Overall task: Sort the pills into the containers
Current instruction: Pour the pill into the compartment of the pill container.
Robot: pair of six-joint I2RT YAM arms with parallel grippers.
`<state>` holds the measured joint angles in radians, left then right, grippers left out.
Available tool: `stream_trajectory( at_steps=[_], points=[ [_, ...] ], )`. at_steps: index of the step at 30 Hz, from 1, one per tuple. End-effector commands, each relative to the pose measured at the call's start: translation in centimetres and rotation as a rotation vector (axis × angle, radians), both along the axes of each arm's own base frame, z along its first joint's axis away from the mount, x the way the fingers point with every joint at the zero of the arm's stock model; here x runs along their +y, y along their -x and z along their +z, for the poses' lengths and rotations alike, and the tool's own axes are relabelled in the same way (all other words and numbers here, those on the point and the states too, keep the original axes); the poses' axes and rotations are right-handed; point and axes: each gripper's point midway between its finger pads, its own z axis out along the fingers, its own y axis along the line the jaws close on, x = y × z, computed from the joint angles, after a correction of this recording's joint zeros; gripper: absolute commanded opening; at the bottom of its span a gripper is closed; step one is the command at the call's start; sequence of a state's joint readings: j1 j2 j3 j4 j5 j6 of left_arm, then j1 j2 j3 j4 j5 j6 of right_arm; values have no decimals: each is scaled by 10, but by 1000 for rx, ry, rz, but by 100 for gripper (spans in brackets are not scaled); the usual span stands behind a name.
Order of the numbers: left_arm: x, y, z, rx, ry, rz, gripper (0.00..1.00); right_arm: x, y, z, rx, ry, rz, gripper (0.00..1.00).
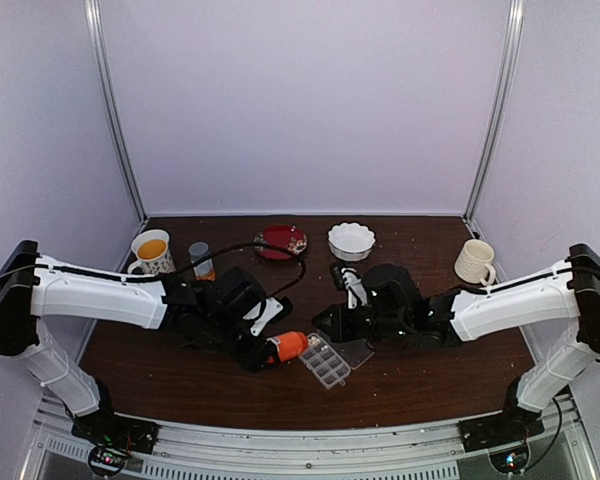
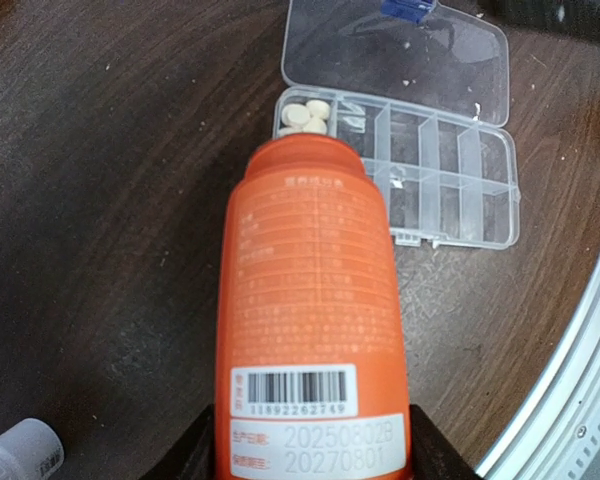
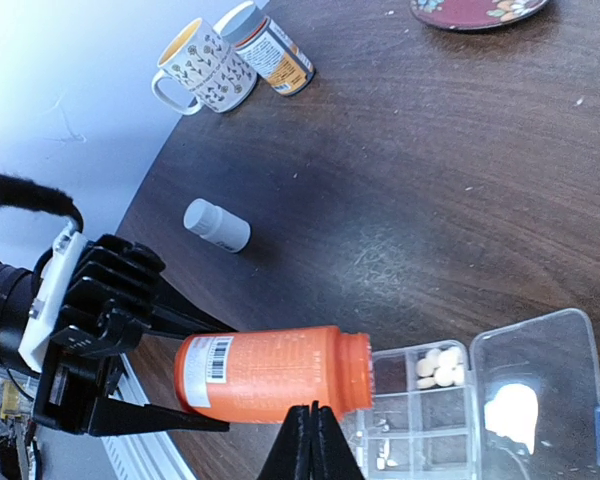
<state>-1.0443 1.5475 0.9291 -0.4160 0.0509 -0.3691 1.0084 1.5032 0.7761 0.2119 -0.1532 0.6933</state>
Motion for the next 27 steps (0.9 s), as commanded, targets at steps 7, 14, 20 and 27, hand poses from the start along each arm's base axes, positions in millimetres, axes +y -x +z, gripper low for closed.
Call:
stream_trajectory(
  at_steps=[7, 14, 20, 27],
  points=[
    [0, 2, -7, 26, -38, -11, 0, 65, 12, 1, 54, -139, 87, 1],
    [-2, 2, -3, 27, -30, -14, 0, 68, 10, -2, 54, -126, 83, 0],
    [-3, 1, -1, 27, -32, -16, 0, 60, 4, 6, 24, -95, 70, 0],
    [-5, 1, 3, 34, -30, -21, 0, 36, -9, 41, -65, -86, -8, 0]
  ],
)
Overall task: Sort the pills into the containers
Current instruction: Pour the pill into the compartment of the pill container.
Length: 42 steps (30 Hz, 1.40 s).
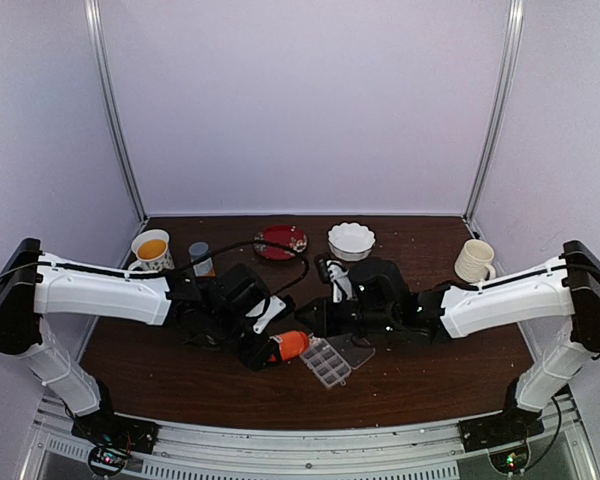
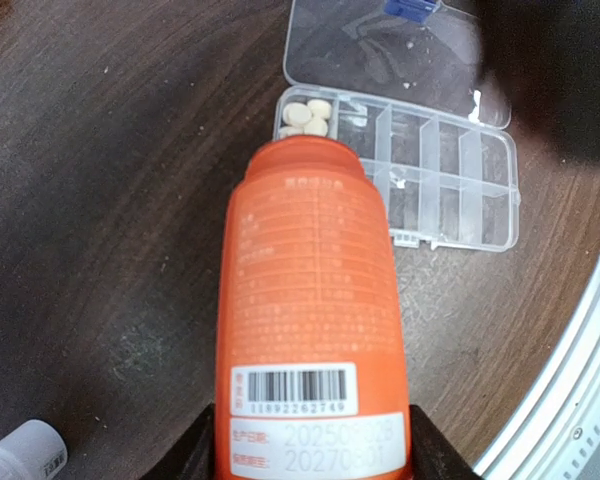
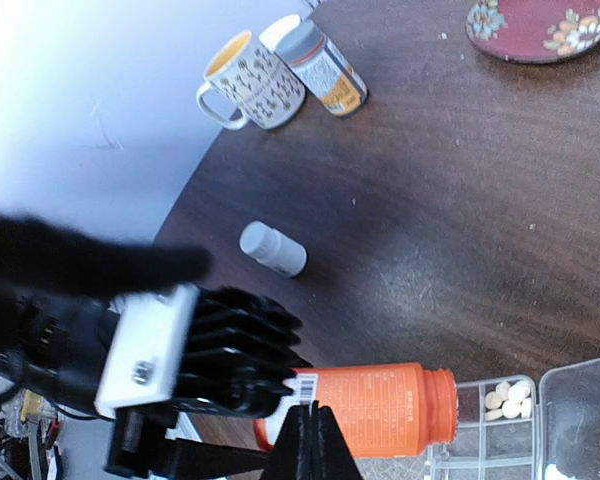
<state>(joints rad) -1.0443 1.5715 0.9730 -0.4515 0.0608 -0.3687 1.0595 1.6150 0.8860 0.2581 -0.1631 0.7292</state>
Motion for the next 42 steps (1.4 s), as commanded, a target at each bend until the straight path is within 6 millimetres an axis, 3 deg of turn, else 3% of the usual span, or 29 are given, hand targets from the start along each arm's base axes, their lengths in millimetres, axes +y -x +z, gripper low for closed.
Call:
stream_trajectory(
  at_steps=[1, 6, 9, 25, 27, 34, 37, 42],
  points=[
    [-1, 2, 1, 19, -20, -17, 0, -3, -12, 26, -53, -39, -45, 0],
    [-5, 2, 4, 27, -27, -26, 0, 27, 5, -29, 76, -49, 24, 0],
    [-7, 0, 5, 28, -29, -28, 0, 36, 15, -46, 102, -21, 51, 0],
    [-9, 0, 10, 25, -23, -27, 0, -9, -17, 12, -43, -29, -78, 0],
    [-10, -1, 12, 27, -24, -30, 0, -6, -16, 6, -26, -32, -71, 0],
    [-14, -4, 21, 25, -40, -39, 0, 15, 0, -61, 131, -6, -4, 0],
    [-15, -4, 21, 27, -39, -42, 0, 10, -2, -58, 117, -5, -16, 0],
    [-14, -3, 18, 32, -48, -39, 0, -5, -14, -34, 45, 27, -64, 0]
  ],
)
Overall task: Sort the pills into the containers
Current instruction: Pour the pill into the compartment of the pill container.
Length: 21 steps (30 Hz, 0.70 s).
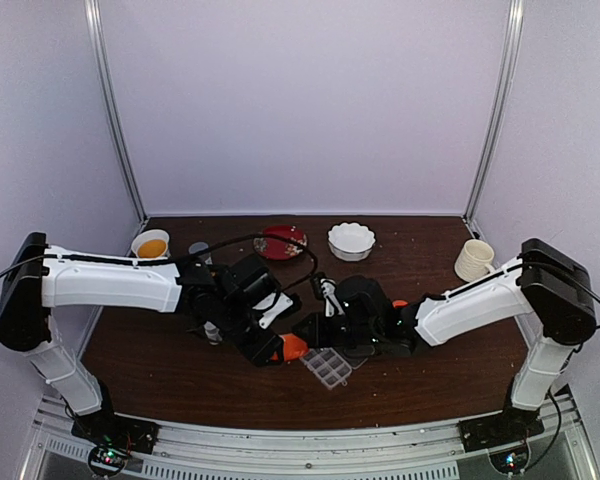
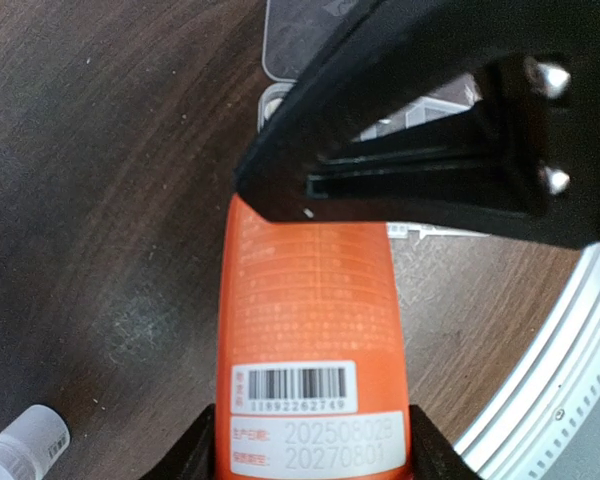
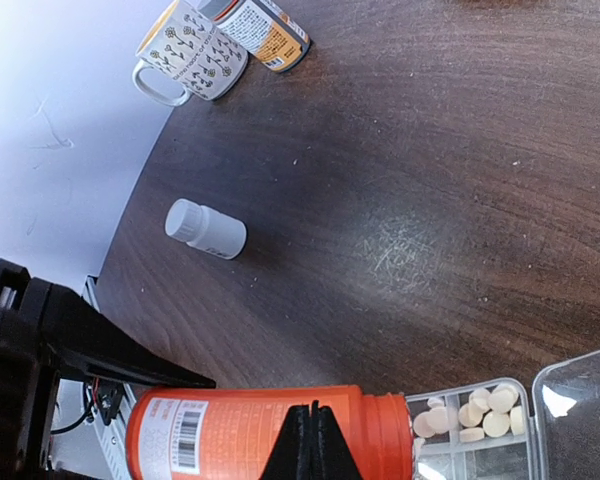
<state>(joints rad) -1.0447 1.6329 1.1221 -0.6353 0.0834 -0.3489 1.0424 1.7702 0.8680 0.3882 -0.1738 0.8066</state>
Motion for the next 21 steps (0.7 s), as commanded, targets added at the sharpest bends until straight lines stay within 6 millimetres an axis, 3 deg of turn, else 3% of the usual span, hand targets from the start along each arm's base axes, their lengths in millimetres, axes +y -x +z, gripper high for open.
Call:
stream_trajectory(
  at_steps=[1, 11, 16, 21],
  points=[
    [-10, -6, 8, -26, 29, -9, 0, -14, -5, 20, -50, 26, -22, 0],
    [-9, -13, 16, -89, 88, 26, 0, -26, -7, 42, -102, 42, -32, 0],
    [-9, -12, 22, -126, 162, 24, 0, -51, -7, 49, -132, 89, -61, 0],
    [-5, -11, 37, -172, 244, 36, 0, -92, -8, 50, -161, 191, -110, 1]
  ],
)
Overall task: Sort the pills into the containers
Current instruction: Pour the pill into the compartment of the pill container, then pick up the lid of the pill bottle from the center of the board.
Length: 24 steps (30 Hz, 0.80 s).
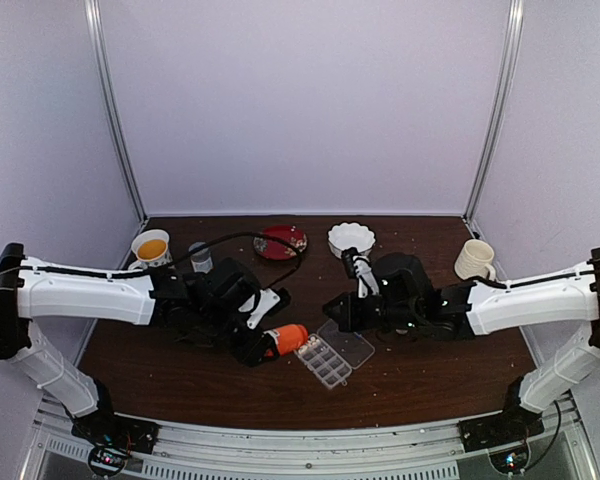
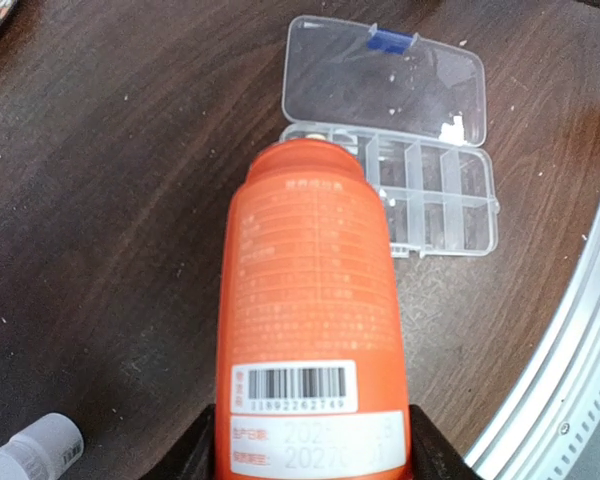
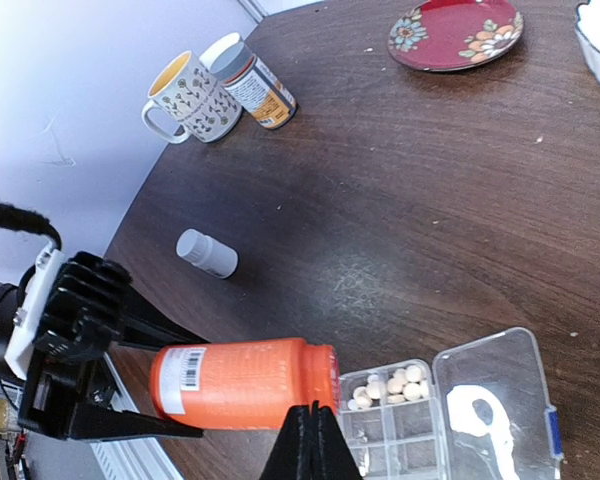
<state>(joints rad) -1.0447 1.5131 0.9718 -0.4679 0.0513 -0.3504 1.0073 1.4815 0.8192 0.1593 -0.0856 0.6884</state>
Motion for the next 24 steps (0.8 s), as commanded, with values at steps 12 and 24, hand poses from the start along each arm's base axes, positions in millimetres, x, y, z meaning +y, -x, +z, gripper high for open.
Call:
stream_trajectory(
  at_steps=[12, 24],
  points=[
    [-4, 9, 117, -293, 552, -50, 0, -158, -14, -11, -21, 480, -235, 12],
    [59, 43, 213, -701, 1042, -82, 0, -183, -38, -25, 68, 625, -267, 63]
  ],
)
